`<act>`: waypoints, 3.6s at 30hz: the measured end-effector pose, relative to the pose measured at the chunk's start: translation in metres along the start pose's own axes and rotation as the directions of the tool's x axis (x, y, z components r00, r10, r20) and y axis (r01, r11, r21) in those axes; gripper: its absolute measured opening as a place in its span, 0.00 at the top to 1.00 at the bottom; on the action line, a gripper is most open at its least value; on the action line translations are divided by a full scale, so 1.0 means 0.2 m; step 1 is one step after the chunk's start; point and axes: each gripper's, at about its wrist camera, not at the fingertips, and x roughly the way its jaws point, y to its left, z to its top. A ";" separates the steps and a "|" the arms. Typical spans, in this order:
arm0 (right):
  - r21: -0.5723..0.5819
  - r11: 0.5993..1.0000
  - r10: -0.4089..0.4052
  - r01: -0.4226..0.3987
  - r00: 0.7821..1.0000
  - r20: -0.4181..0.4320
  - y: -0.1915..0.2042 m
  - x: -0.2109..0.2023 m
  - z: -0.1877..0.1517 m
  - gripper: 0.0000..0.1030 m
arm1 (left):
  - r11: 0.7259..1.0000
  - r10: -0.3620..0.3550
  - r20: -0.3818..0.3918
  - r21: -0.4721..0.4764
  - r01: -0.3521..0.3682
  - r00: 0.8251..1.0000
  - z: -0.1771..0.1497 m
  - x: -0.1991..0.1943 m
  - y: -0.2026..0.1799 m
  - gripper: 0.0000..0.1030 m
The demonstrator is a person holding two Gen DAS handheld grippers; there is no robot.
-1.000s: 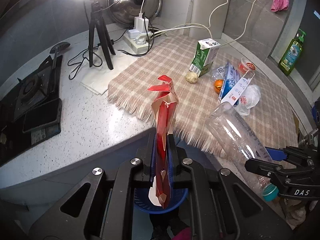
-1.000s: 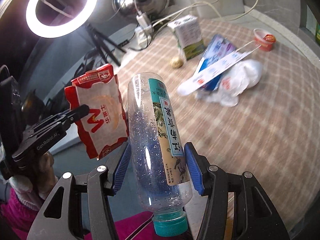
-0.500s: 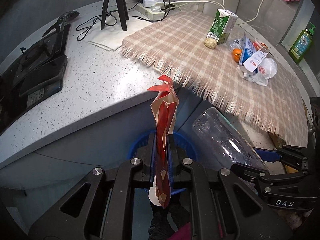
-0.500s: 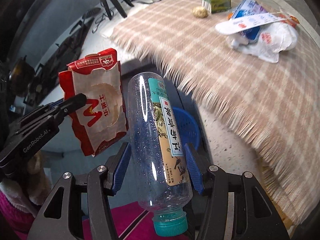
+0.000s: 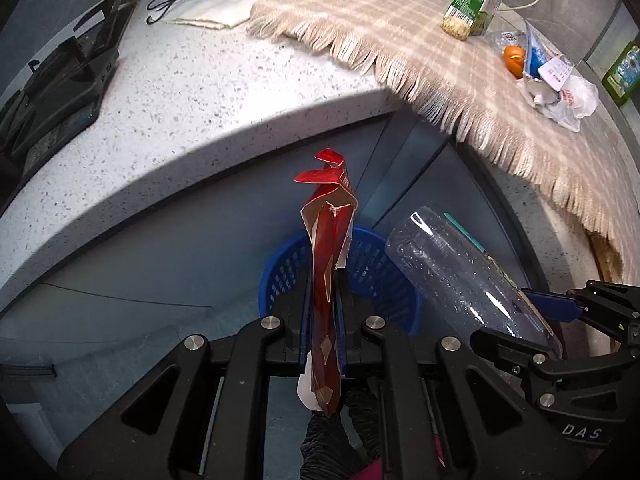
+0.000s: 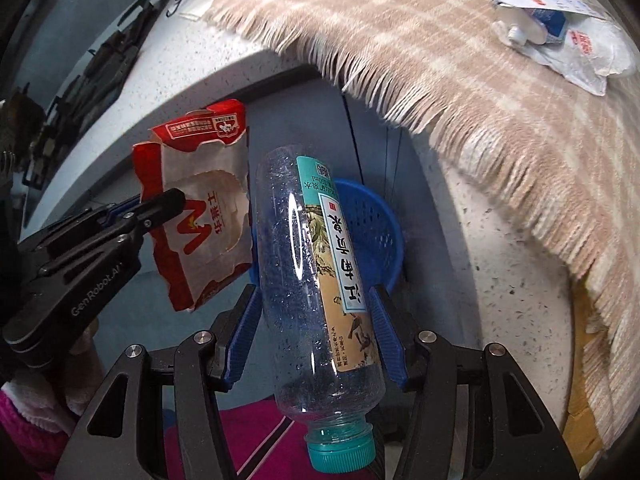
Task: Collect trash
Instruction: 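Carry the red bag and clear bottle down over the blue wastebasket, then open the left tool dropping the bag while the right tool drops the bottle, then raise both tools back over the cloth toward the carton and cup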
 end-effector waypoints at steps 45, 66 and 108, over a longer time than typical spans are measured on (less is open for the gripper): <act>-0.021 0.996 -0.088 0.087 0.995 -0.046 0.28 0.17 0.16 0.46 | 0.998 0.053 -0.070 0.021 -0.051 0.996 0.02 0.24 0.03 0.60; 0.004 0.999 -0.035 0.035 0.995 0.096 0.06 -0.26 0.11 0.46 | 0.998 0.034 0.062 0.041 -0.037 0.997 0.15 -0.01 -0.04 0.58; 0.409 0.911 -0.149 -0.042 0.894 0.422 -1.33 -0.83 0.57 0.40 | 0.957 -0.081 0.273 0.289 -0.001 0.959 1.13 -0.15 -0.82 0.30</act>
